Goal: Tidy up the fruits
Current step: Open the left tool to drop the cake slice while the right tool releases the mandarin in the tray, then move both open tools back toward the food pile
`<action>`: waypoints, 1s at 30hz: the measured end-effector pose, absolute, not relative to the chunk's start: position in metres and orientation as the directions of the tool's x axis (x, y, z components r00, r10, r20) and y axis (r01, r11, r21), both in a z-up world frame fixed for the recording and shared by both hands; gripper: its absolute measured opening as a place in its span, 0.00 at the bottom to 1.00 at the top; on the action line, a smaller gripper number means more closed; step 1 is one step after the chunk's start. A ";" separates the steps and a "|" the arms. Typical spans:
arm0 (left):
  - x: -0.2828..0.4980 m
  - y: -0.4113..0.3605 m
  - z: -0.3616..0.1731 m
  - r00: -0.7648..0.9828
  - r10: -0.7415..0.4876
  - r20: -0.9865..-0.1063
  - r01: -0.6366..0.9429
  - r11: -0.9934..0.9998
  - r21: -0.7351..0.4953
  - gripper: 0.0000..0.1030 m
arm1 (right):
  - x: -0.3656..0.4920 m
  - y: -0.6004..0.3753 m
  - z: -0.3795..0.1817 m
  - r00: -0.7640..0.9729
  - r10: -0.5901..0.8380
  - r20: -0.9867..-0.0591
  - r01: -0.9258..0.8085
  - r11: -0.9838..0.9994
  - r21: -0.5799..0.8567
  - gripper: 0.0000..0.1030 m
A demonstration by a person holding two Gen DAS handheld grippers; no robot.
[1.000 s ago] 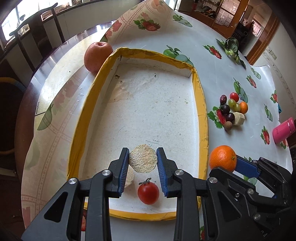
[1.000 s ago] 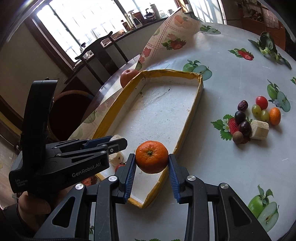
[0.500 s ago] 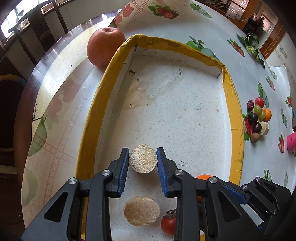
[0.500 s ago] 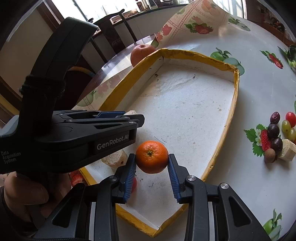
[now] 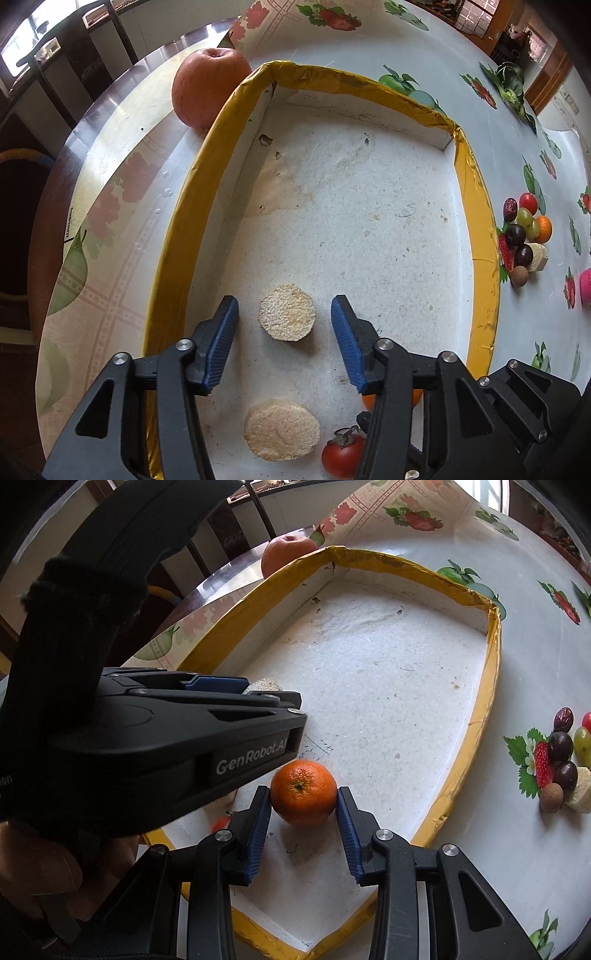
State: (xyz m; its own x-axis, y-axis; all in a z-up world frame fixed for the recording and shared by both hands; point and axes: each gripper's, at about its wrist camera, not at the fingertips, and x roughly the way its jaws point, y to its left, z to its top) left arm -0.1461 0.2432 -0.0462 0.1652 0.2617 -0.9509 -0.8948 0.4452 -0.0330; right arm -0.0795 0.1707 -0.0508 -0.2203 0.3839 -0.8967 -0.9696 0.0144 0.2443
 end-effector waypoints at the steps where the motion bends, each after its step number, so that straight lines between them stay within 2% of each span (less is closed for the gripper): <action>1: -0.147 0.243 -0.045 0.164 0.260 -0.951 -0.897 0.441 -0.034 0.50 | -0.078 0.168 -0.048 -0.227 0.388 -0.893 -0.967 0.018 0.254 0.41; 15: -0.157 0.217 -0.009 0.217 0.280 -0.935 -0.912 0.400 -0.092 0.50 | -0.032 0.099 0.005 -0.204 0.525 -0.826 -0.942 0.126 0.312 0.53; 30: -0.127 0.186 0.009 0.282 0.264 -0.922 -0.876 0.463 -0.135 0.50 | 0.063 0.011 0.016 -0.063 0.571 -0.819 -0.854 0.394 0.341 0.54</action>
State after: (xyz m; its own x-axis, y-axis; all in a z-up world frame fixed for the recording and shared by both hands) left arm -0.1274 0.1863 0.0088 0.2822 0.2643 -0.9222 -0.8758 0.4633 -0.1353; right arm 0.0631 0.0107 0.0156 -0.0633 0.5707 -0.8187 -0.8536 0.3940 0.3407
